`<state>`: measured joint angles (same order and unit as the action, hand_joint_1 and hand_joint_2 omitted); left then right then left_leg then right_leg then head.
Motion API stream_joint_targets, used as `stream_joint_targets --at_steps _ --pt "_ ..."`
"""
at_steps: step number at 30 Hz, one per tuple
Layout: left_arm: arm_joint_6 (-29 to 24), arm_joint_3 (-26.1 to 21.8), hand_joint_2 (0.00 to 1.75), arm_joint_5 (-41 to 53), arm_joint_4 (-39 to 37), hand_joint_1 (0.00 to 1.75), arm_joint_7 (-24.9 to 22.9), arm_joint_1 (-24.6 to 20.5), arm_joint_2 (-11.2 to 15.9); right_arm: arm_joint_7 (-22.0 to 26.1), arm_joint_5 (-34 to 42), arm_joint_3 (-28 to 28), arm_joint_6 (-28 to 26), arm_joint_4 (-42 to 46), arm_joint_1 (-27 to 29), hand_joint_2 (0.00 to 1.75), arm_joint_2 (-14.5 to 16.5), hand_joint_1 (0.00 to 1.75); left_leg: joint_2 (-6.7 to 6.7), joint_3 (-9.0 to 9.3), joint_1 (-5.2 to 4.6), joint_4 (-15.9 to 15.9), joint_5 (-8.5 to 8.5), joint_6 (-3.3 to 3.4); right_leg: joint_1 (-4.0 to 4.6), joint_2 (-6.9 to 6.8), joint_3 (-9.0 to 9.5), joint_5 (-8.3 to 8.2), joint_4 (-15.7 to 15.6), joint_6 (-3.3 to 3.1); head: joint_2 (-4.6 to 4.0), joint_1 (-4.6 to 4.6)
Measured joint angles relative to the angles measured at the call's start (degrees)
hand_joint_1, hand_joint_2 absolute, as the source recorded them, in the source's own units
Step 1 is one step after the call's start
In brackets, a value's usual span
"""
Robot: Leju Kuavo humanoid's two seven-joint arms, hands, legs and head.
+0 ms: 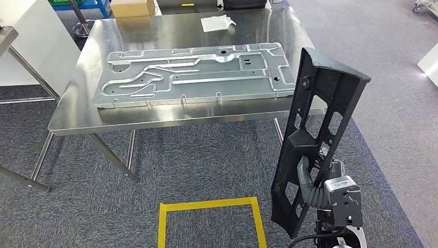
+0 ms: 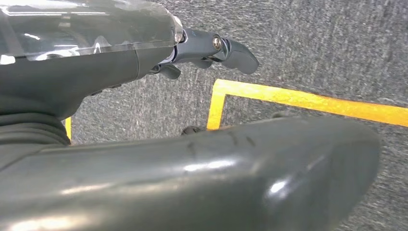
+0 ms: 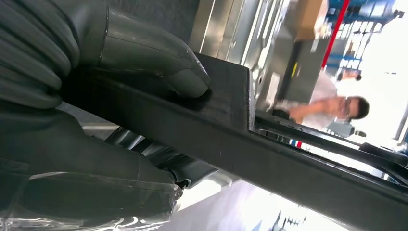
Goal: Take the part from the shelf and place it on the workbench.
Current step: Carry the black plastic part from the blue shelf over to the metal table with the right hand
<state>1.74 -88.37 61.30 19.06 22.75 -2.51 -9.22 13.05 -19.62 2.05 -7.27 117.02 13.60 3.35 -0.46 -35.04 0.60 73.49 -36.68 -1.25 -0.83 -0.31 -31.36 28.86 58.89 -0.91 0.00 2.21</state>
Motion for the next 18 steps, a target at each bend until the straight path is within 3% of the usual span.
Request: stream_joint_targets --at_steps 1,2,3,5,7,10,11,13,15,17,18 --pt "-0.04 0.0 0.0 -0.1 0.0 0.0 -0.03 0.04 0.01 0.08 0.19 -0.02 0.21 0.01 0.02 1.75 0.07 1.75 0.01 -1.88 -0.01 1.1 -0.95 0.03 0.05 0.05 0.85 0.69 -0.01 -0.02 0.0 0.0" --pt "-0.05 0.0 0.0 -0.17 0.0 0.0 -0.04 0.07 0.01 0.1 0.26 -0.05 0.27 0.02 0.04 1.75 0.14 1.75 0.02 -2.95 -0.03 0.43 -0.75 0.18 0.1 0.07 1.83 1.43 -0.02 0.0 0.0 0.0" --pt "-0.05 0.0 0.0 -0.19 0.0 0.0 -0.04 0.12 0.02 0.1 0.27 -0.08 0.27 0.05 0.06 1.75 0.22 1.75 0.06 -3.31 -0.07 -1.79 0.88 0.44 0.16 0.06 2.92 2.21 -0.04 0.07 0.0 0.0" --pt "-0.06 -0.02 0.0 -0.21 0.0 0.0 -0.05 0.28 0.07 0.12 0.28 -0.14 0.32 0.09 0.03 1.75 0.33 1.75 0.5 -3.19 -0.45 -8.14 7.66 1.31 0.28 -0.02 4.8 3.78 -0.08 0.36 0.0 -0.01" --pt "-0.07 -0.04 0.0 -0.22 0.0 0.0 -0.11 0.4 0.13 0.12 0.29 -0.22 0.39 0.14 0.05 1.75 0.41 1.75 0.93 -2.88 -0.92 -11.75 12.02 1.86 0.38 0.05 5.97 4.98 -0.29 1.01 0.0 -0.01" --pt "-0.07 -0.03 0.0 -0.23 0.0 0.0 -0.13 0.27 0.13 0.14 0.29 -0.32 0.44 0.32 0.02 1.75 0.5 1.75 0.65 -1.41 -0.92 -13.08 11.97 2.42 0.35 0.07 6.75 4.7 0.46 2.18 0.0 0.01" --pt "-0.07 -0.03 0.0 -0.23 0.0 0.0 -0.12 0.18 0.13 0.18 0.29 -0.33 0.44 0.39 -0.05 1.75 0.5 1.75 0.5 -0.62 -0.79 -13.64 11.82 2.73 0.3 0.09 5.99 4.35 2.29 2.45 0.0 -0.01" --pt "-0.07 -0.02 0.0 -0.23 0.0 0.0 -0.07 0.01 0.15 0.21 0.3 -0.33 0.43 0.5 -0.15 1.75 0.5 1.75 0.22 0.89 -0.61 -14.55 11.33 3.2 0.11 0.2 2.14 5.03 8.44 2.85 0.0 -0.02" --pt "-0.08 -0.02 0.0 -0.23 0.0 0.0 -0.04 -0.06 0.16 0.21 0.32 -0.33 0.42 0.52 -0.11 1.75 0.5 1.75 -0.14 2.17 -0.57 -14.84 10.36 3.4 0.04 0.25 -3.04 8.15 14.26 3.31 0.0 -0.02" --pt "-0.07 -0.02 0.0 -0.25 0.0 0.0 -0.05 0.02 0.15 0.11 -0.34 -0.33 0.32 0.51 -0.06 1.75 0.5 1.75 -0.88 3.77 -0.57 -14.87 9.08 3.3 0.01 0.26 -6.15 9.85 15.02 3.49 0.0 -0.02" --pt "-0.07 -0.02 0.0 -0.26 0.0 0.0 -0.07 0.05 0.11 -0.01 -0.98 -0.33 0.26 0.51 -0.06 1.75 0.5 1.75 -1.35 4.71 -0.57 -14.88 8.4 3.19 0.02 0.33 -6.53 8.71 13.11 3.38 0.0 -0.02"
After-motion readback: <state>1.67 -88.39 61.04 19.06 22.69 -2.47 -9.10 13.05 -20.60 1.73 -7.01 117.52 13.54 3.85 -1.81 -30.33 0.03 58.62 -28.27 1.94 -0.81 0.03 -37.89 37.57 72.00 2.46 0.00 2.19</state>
